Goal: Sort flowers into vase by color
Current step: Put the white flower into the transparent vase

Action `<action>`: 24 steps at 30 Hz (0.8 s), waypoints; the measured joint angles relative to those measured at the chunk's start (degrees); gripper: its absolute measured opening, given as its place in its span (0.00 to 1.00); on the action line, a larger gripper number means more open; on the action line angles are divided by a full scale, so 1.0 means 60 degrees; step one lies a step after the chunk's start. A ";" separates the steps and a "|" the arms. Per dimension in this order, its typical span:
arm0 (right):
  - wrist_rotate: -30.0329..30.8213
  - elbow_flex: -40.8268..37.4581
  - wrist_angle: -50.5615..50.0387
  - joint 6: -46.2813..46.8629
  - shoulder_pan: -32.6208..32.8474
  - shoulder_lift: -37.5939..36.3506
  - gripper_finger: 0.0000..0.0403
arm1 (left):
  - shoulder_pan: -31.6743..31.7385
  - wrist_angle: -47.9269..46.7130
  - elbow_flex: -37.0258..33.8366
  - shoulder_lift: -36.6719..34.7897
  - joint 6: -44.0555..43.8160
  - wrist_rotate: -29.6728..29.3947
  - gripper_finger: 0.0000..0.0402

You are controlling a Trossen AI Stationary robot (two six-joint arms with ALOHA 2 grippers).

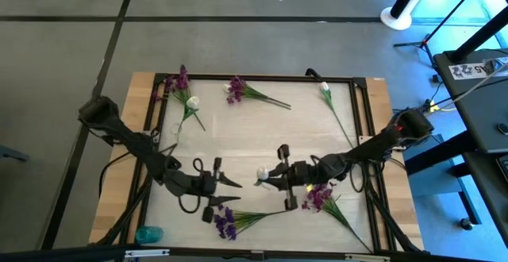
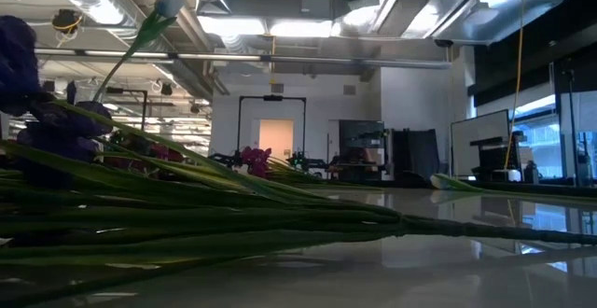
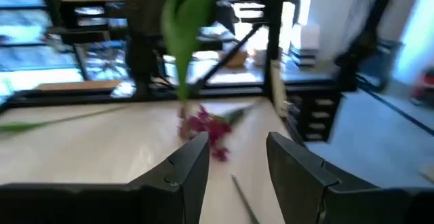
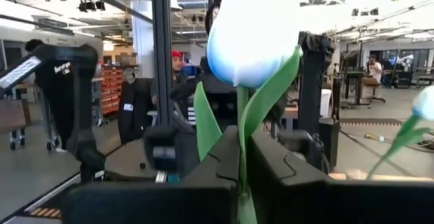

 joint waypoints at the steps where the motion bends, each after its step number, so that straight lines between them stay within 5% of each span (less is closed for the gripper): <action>1: -0.0003 0.0261 0.0006 -0.0041 0.0002 0.0178 0.02 | 0.0076 0.0370 0.0000 0.0207 0.0142 -0.0136 0.36; 6: -0.0318 0.1053 -0.0673 -0.0246 0.0000 0.0558 0.02 | 0.0484 0.1542 0.0000 0.0761 0.0935 -0.0096 0.36; 20: 0.1371 0.1123 -0.0938 -0.0527 -0.0091 0.0567 0.05 | 0.1574 0.3259 0.0000 0.0850 0.0899 0.1414 0.36; 24: 0.1998 0.1123 -0.0977 -0.0696 -0.0084 0.0567 0.10 | 0.1709 0.3294 0.0000 0.0823 0.0692 0.1239 0.28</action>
